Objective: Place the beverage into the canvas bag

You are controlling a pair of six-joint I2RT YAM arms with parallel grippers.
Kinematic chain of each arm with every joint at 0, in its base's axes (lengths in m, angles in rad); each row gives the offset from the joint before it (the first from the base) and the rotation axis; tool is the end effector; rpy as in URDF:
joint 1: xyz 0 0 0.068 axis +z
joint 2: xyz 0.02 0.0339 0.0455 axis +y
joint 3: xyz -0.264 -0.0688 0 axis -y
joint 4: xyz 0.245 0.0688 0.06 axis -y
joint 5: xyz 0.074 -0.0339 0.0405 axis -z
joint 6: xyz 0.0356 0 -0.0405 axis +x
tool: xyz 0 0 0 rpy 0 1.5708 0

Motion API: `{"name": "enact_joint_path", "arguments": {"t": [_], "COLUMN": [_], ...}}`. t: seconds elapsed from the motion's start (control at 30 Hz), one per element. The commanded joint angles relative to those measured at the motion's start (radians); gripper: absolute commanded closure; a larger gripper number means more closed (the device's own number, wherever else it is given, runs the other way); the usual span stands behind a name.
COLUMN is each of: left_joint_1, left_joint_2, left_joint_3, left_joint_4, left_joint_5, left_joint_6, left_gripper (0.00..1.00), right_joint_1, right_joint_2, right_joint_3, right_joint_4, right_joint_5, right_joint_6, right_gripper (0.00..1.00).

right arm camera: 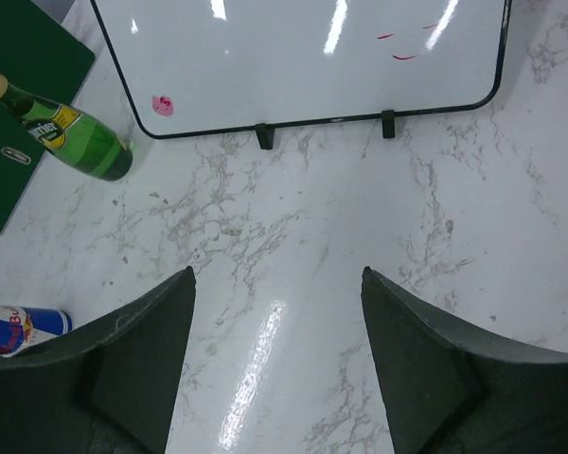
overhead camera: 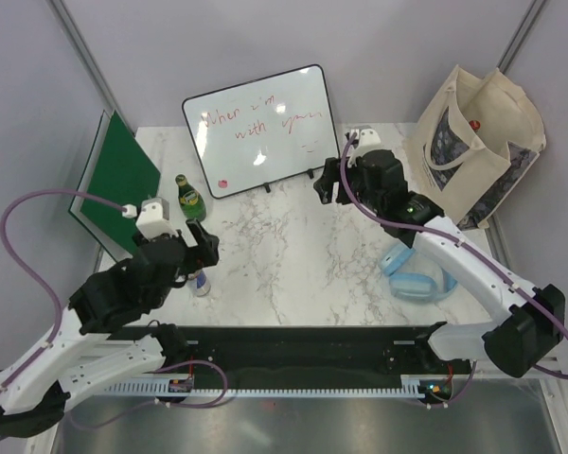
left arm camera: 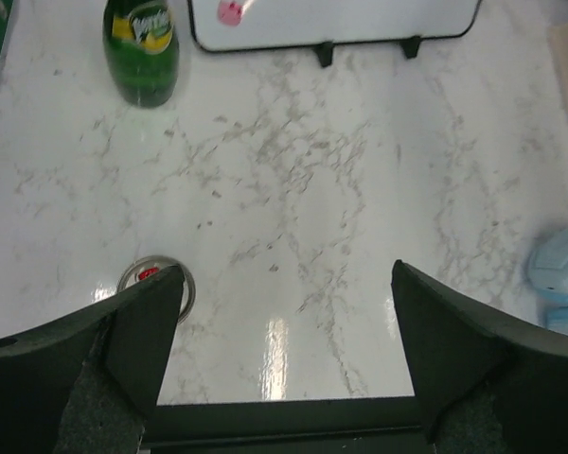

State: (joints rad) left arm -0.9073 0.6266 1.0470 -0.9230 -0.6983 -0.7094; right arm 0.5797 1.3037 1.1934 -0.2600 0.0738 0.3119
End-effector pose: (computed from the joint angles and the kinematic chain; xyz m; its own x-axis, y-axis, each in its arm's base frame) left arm 0.0760 -0.0600 0.3743 -0.3921 -0.3084 -0.8666 0.0013 0.9419 -0.3358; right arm 0.2545 0.1635 0.3612 -0.4382 0.0789 -0.8954 -0.3723 0.8908 0.2607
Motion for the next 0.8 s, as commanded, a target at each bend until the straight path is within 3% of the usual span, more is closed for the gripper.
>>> {"name": "enact_joint_path", "arguments": {"t": [0.0, 0.07, 0.13, 0.27, 0.37, 0.5, 0.77], "left_joint_1": [0.004, 0.004, 0.010, 0.025, 0.039, 0.039, 0.039], "left_joint_2": [0.056, 0.079, 0.105, 0.168, 0.200, 0.234, 0.185], "left_joint_3": [-0.065, -0.041, -0.021, 0.138, 0.305, 0.451, 0.516], "left_joint_4": [-0.258, -0.315, -0.317, -0.226, -0.153, -0.073, -0.034], "left_joint_5": [-0.070, -0.104, -0.147, -0.155, -0.067, 0.115, 0.223], "left_joint_6": [-0.398, -0.494, -0.472, -0.259, -0.080, 0.086, 0.192], "left_gripper": [0.03, 0.04, 0.05, 0.05, 0.05, 0.06, 0.05], "right_joint_1": [0.029, 0.080, 0.114, 0.230, 0.307, 0.410, 0.578], "right_joint_2": [-0.038, -0.032, -0.024, -0.024, 0.015, 0.143, 0.451], "right_joint_3": [-0.044, -0.084, -0.107, -0.277, -0.351, -0.295, -0.082], "right_joint_4": [0.096, 0.168, 0.239, 0.539, 0.746, 0.823, 0.946], "right_joint_5": [-0.072, -0.072, -0.104, -0.184, -0.241, -0.249, -0.292], "right_joint_6": [0.049, 0.038, 0.029, -0.011, -0.043, -0.095, -0.243], "right_gripper": [0.22, 0.22, 0.22, 0.21, 0.19, 0.17, 0.13]}}
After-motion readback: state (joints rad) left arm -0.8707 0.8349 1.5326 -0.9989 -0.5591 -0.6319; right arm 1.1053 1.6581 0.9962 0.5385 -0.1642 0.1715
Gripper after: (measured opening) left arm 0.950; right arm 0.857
